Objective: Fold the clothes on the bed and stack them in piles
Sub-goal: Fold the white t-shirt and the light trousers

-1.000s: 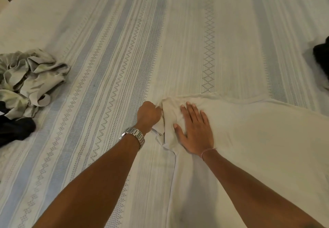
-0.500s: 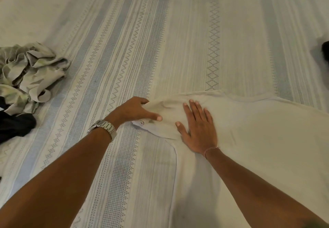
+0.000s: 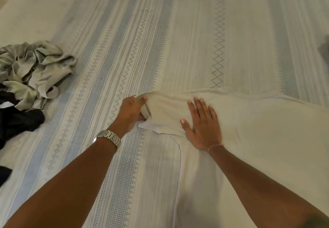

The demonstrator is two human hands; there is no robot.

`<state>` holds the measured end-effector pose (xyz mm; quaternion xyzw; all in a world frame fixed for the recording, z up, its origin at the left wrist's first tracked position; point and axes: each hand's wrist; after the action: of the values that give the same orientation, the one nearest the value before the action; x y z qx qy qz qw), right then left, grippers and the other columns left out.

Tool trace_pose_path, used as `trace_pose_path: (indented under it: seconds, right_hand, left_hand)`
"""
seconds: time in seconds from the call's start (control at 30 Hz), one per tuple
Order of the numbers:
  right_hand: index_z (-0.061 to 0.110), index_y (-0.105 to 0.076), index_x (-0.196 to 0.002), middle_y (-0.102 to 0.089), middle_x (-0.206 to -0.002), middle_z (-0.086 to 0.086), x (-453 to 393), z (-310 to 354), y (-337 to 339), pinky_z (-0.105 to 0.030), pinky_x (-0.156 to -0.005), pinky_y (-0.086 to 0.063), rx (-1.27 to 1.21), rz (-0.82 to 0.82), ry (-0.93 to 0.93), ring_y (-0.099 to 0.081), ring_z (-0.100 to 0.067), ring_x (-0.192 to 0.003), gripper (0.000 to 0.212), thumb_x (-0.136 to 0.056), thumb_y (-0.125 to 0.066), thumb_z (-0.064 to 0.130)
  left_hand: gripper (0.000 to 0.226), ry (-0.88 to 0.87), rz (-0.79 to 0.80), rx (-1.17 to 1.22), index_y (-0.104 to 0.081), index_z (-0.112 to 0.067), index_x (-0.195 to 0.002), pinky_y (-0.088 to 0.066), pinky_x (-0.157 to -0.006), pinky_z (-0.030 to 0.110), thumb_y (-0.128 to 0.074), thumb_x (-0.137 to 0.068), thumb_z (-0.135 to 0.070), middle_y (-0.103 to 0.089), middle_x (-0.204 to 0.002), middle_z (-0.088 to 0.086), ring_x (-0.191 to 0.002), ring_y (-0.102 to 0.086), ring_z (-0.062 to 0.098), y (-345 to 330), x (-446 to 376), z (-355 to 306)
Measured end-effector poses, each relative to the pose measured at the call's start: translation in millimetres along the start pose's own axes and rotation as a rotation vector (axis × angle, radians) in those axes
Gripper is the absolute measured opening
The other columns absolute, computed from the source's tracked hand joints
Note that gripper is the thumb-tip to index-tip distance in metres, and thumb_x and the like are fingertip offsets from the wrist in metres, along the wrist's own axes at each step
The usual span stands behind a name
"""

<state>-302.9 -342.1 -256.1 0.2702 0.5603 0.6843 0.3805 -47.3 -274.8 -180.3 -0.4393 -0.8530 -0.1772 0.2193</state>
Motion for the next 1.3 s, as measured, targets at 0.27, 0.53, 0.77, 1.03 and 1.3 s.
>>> trace_pose_path:
  seconds: [0.27,0.53,0.77,1.03,1.3]
  right_hand:
    - [0.021,-0.023,-0.161,-0.013,-0.171,-0.003,0,2,1,-0.044,-0.127,-0.010,0.006,0.010,0.003,-0.008,-0.019,-0.158,0.072,-0.102,-0.026,0.062]
    - [0.019,-0.019,-0.162,-0.013,-0.171,-0.003,1,4,3,-0.047,-0.126,-0.012,-0.049,0.019,0.003,-0.008,-0.018,-0.158,0.083,-0.098,-0.022,0.072]
    - [0.013,-0.014,-0.162,-0.015,-0.170,-0.003,3,0,11,-0.044,-0.127,-0.010,-0.144,-0.012,-0.015,-0.007,-0.018,-0.158,0.119,-0.078,-0.037,0.093]
    - [0.009,-0.023,-0.160,-0.022,-0.168,-0.007,5,4,9,-0.050,-0.126,-0.012,-0.101,-0.027,0.018,-0.011,-0.022,-0.157,0.103,-0.090,-0.023,0.084]
    - [0.008,-0.015,-0.162,-0.010,-0.170,-0.008,3,2,15,-0.051,-0.127,-0.005,-0.009,0.064,-0.034,-0.003,-0.023,-0.158,0.099,-0.094,-0.018,0.080]
  left_hand:
    - [0.029,-0.297,-0.286,-0.445,-0.062,-0.008,-0.104,-0.046,-0.076,0.033,-0.051,-0.105,-0.035,-0.065,-0.095,0.003,-0.088,-0.061,0.020,-4,1,17]
    - [0.042,-0.188,-0.397,-0.542,-0.058,-0.006,-0.086,-0.040,-0.068,0.034,-0.047,-0.106,-0.042,-0.055,-0.077,0.002,-0.072,-0.052,0.020,6,0,22]
    - [0.047,0.187,-0.421,-0.144,-0.051,-0.006,-0.110,-0.052,-0.073,0.037,-0.067,-0.092,-0.046,-0.061,-0.101,0.008,-0.094,-0.059,0.026,-12,15,17]
    - [0.020,-0.134,-0.428,-0.472,-0.051,-0.009,-0.092,-0.036,-0.054,0.024,-0.053,-0.105,-0.024,-0.053,-0.078,-0.002,-0.069,-0.050,0.013,-15,22,35]
    - [0.025,-0.168,-0.561,-0.711,-0.056,-0.006,-0.106,-0.033,-0.052,0.028,-0.045,-0.107,-0.029,-0.058,-0.078,0.005,-0.070,-0.053,0.023,-3,31,48]
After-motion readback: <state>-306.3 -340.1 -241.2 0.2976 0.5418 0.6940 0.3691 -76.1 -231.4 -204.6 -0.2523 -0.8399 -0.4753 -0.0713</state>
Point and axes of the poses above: each hand's wrist, its own x-axis away from the middle knuckle, its own y-axis out of the back of the hand, z = x × y
